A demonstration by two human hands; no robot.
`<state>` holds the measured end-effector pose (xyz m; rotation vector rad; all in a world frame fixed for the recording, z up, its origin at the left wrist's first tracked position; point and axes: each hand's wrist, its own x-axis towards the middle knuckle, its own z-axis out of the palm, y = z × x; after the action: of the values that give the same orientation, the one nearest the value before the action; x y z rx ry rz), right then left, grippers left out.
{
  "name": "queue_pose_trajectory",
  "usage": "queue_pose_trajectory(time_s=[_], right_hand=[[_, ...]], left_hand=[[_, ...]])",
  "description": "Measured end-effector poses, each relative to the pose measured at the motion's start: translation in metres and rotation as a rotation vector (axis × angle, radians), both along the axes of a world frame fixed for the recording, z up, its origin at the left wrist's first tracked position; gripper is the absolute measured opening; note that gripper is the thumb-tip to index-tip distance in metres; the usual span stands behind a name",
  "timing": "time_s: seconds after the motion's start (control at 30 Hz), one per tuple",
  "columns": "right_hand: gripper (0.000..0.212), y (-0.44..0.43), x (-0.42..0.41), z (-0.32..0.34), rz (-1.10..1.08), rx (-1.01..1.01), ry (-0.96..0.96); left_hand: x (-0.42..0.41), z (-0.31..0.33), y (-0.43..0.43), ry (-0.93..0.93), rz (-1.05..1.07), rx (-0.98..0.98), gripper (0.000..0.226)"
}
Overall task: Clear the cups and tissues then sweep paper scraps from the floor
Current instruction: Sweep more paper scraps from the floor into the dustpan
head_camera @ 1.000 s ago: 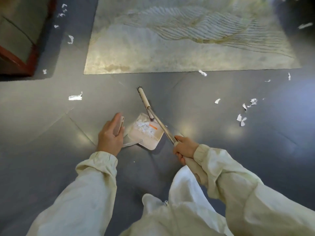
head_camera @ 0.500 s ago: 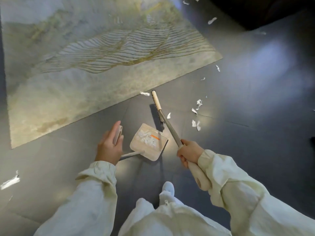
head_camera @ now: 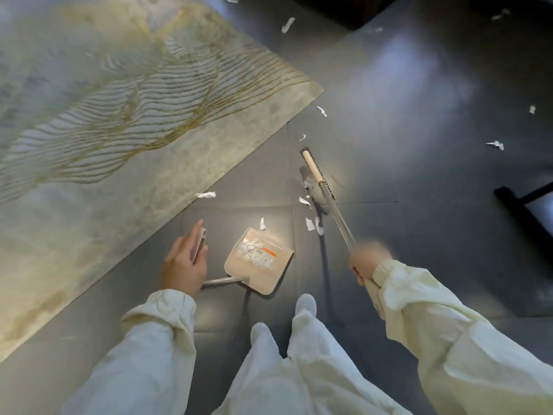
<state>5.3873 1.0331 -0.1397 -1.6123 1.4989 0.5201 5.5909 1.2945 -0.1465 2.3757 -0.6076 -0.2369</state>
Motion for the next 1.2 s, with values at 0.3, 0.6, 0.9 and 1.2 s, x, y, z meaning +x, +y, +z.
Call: queue_pose_trajectory(time_s=[0.3, 0.6, 0.9, 1.2], right_hand=[[0.017, -0.102, 0.058, -0.034, 0.094, -0.055, 0.055], [0.033, -0.128, 0.120, -0.064, 0.175, 0.119, 0.052], [0.030, -0.024, 0.137, -0.019, 0.285, 0.371, 0.048], [0.045, 0.050, 0.125, 0.032, 0.123, 0.467, -0.056]], left_hand=[[0.056, -0.024, -0.037, 0.056, 0.096, 0.052, 0.050], [0.126, -0.022, -0.075, -0.047, -0.043, 0.119, 0.052], [0.144, -0.024, -0.072, -0.015, -0.131, 0.060, 0.051], [0.155, -0.026, -0.059, 0.028, -0.216, -0.022, 0.053]])
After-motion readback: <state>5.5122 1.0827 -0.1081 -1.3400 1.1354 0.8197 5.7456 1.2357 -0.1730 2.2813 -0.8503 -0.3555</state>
